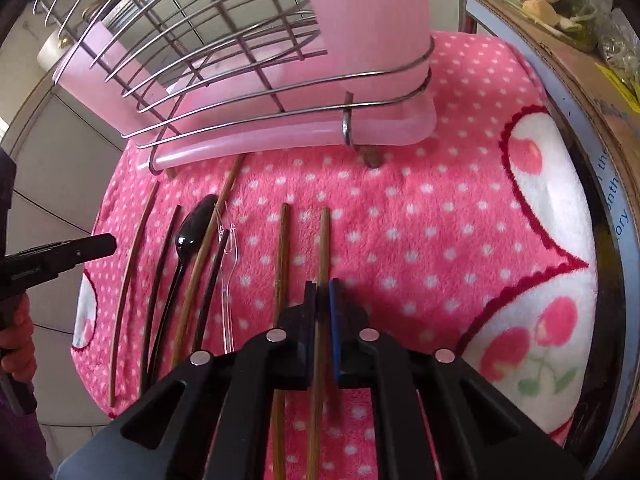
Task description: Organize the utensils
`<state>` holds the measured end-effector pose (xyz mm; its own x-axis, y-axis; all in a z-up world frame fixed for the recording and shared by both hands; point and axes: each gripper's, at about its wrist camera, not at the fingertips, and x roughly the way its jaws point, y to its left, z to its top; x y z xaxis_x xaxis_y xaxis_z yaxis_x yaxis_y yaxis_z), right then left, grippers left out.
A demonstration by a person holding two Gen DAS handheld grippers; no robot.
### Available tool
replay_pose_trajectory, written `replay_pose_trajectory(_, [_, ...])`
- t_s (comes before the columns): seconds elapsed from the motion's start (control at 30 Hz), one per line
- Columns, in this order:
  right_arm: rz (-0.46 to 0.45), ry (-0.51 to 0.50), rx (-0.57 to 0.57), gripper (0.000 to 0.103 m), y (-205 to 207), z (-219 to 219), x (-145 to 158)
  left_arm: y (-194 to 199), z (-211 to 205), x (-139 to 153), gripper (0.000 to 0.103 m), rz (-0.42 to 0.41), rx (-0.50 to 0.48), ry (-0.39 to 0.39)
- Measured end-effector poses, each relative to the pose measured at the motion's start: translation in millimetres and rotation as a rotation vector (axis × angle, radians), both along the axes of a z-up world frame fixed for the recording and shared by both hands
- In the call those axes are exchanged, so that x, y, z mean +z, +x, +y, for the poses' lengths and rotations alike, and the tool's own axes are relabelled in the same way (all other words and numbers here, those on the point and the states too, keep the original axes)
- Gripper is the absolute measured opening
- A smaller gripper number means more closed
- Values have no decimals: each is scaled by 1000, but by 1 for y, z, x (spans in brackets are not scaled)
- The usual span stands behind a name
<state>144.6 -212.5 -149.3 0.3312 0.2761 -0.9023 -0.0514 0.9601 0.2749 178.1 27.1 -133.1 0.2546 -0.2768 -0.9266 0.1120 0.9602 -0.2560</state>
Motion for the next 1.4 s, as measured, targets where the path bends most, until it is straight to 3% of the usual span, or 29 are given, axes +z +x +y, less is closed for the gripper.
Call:
replay_pose_trajectory(0.2, [24, 55, -36, 5, -7, -24, 2, 21, -17, -14, 11, 55, -31, 104])
replay_pose_trajectory(0.33, [32, 37, -25, 6, -7, -22, 4, 28, -23, -23, 11, 82, -26, 163])
replay_pose_trajectory(0.5, [83, 28, -10, 8, 0, -17, -4, 34, -21, -28, 11, 104, -27, 166])
replay_pose_trajectory(0.73, [46, 24, -3, 6, -3, -15, -3, 33, -29, -28, 7, 55, -71, 201])
replay_pose_trajectory(0.87, [16, 63, -38, 6, -16, -28, 1, 19, -22, -14, 5, 24, -64, 118])
replay_pose_trajectory(1.1, [-145, 123, -72, 6, -47, -50, 47, -24, -1, 44, 5, -165, -51, -25])
replay_pose_trajectory(1.27, [-323, 154, -87, 6, -72, -58, 94, -63, 18, 90, 5, -391, 6, -64])
replay_pose_trajectory(1.4, [-427, 168, -110, 6, -82, -64, 121, -79, 42, 118, 5, -508, 75, -102])
